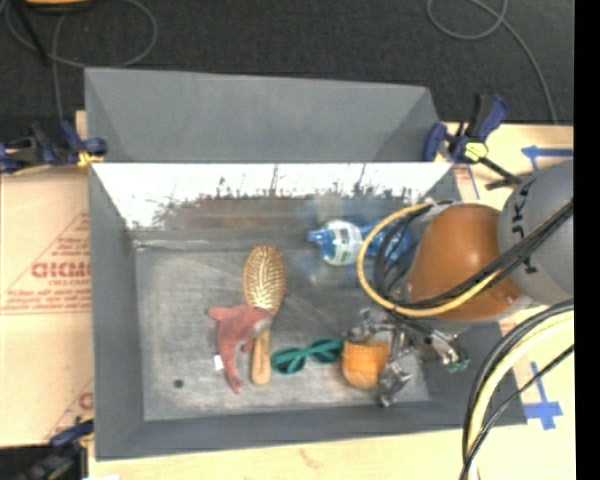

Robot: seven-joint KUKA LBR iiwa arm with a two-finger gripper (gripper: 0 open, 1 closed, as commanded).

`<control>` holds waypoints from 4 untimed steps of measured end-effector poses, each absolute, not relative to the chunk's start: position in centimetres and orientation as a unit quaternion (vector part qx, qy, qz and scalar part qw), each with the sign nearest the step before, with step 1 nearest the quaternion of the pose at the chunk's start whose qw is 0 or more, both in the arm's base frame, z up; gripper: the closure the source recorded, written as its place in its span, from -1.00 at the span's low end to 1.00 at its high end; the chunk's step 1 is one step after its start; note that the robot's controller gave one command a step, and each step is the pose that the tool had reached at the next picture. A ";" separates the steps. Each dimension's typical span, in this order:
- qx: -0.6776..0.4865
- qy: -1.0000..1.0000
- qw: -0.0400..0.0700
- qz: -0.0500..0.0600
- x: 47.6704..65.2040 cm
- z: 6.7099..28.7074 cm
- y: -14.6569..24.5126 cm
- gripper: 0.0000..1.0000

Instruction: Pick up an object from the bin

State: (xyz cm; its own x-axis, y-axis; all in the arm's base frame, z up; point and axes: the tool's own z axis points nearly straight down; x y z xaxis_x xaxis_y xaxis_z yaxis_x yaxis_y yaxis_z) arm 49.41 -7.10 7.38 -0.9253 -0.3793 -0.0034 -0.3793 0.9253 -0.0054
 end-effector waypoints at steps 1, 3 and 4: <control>-0.194 0.981 0.002 -0.002 49.4 7.4 -7.1 1.00; -0.195 0.981 0.001 -0.001 49.9 15.9 -6.9 1.00; -0.196 0.981 0.001 0.000 51.1 22.2 -5.9 1.00</control>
Offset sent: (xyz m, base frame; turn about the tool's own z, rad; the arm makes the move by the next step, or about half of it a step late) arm 0.0047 0.0032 0.0850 -0.0034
